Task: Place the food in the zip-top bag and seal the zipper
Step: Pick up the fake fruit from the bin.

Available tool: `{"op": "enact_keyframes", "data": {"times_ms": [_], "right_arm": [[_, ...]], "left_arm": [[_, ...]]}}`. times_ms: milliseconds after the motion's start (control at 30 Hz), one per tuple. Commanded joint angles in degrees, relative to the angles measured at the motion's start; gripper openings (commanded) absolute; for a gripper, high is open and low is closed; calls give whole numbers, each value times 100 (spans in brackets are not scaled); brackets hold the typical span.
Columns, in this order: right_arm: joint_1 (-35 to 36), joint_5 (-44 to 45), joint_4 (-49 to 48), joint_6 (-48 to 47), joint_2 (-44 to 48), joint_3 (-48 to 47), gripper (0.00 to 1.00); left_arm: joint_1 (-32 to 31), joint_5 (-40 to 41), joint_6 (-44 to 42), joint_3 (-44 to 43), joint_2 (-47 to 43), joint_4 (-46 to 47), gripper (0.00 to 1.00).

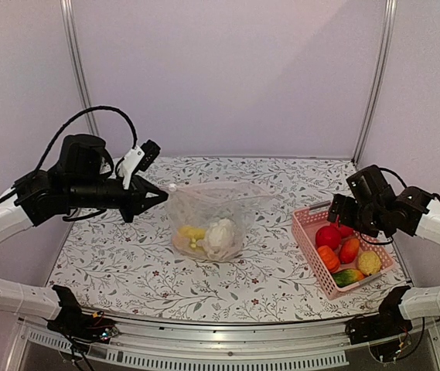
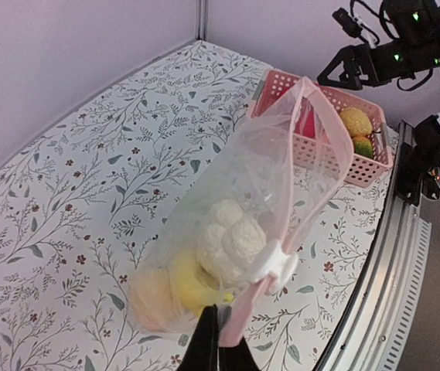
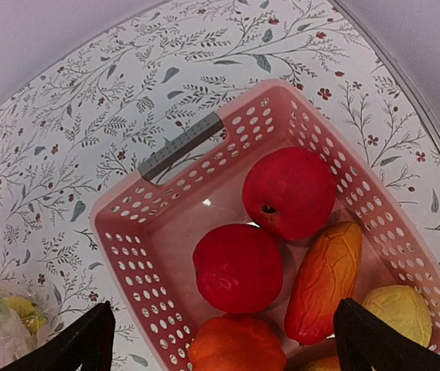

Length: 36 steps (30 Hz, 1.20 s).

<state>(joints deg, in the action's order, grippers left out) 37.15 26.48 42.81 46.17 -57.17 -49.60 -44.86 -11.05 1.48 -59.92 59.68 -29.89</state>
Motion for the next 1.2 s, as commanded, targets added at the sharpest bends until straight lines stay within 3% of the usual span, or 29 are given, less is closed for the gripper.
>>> {"op": "enact_keyframes", "data": {"times_ms": [0, 300, 567, 1167], "right_arm": [[-308, -486, 139, 89, -324, 319, 99], [-577, -1013, -530, -161, -1046, 528, 99], [-750, -1241, -669, -277, -1926, 370, 92], [-893, -1374, -1073, -374, -2389, 373, 77]], "left_arm": [[65, 56, -99, 110, -228, -115, 0], [66, -171, -63, 103, -203, -104, 0], [65, -230, -51, 125, -272, -102, 0], [65, -229, -60, 139, -266, -104, 0]]}}
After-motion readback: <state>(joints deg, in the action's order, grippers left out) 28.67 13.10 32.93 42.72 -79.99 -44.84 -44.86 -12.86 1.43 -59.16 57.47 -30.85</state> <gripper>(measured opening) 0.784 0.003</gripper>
